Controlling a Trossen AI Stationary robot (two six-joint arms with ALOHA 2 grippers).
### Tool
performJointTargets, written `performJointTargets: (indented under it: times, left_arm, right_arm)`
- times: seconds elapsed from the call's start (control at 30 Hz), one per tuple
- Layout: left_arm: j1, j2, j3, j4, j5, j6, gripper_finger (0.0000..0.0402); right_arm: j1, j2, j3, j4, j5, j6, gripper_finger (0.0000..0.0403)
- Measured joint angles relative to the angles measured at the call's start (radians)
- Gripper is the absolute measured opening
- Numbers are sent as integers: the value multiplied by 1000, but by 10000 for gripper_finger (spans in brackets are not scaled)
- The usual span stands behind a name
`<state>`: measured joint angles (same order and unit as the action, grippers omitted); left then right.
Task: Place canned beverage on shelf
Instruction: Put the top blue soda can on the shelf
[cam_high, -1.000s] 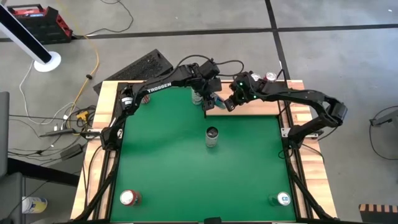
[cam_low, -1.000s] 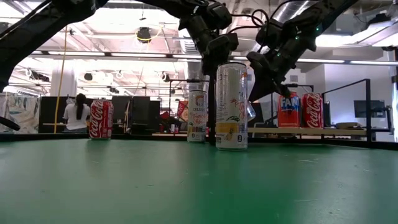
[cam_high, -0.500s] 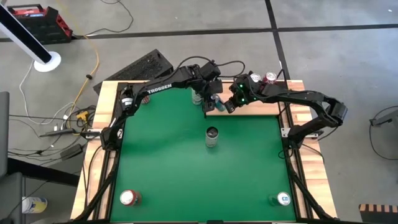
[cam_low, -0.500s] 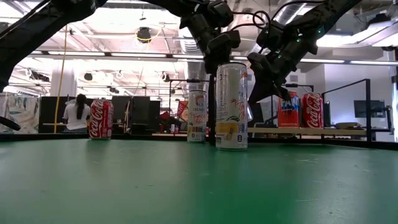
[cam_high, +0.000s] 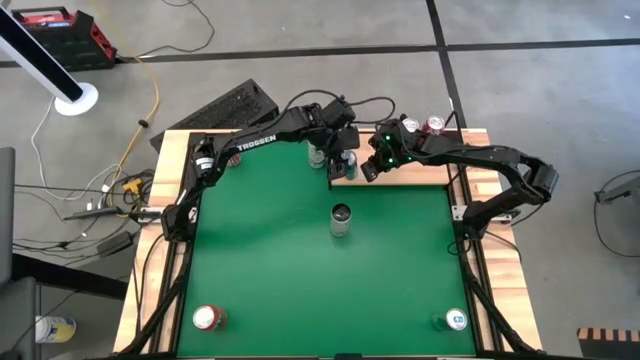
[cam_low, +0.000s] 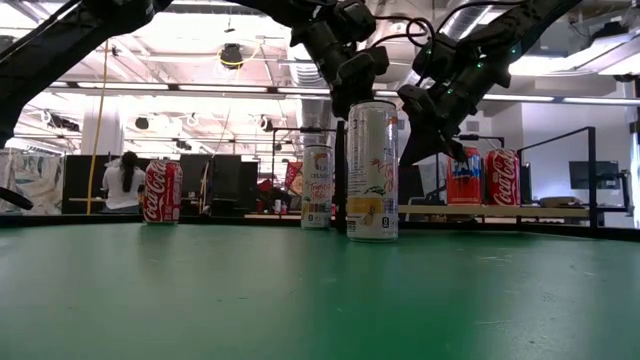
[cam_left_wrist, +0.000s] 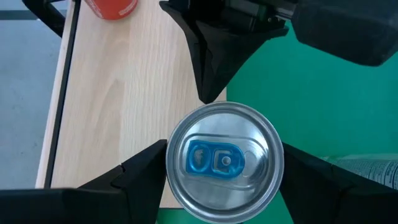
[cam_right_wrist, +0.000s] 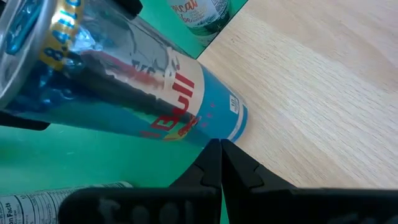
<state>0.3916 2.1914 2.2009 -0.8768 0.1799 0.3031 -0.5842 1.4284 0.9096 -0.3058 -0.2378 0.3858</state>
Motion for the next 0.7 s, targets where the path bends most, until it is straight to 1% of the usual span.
performJointTargets:
  times: [0.4, 0.7]
  left_arm:
    - [-2, 0, 0, 35, -5, 17, 257]
    - [-5, 0, 2, 34, -12, 28, 278]
  right_arm:
    - [0, 0, 1, -1, 0, -1, 24]
    - [0, 0, 1, -1, 0, -2, 24]
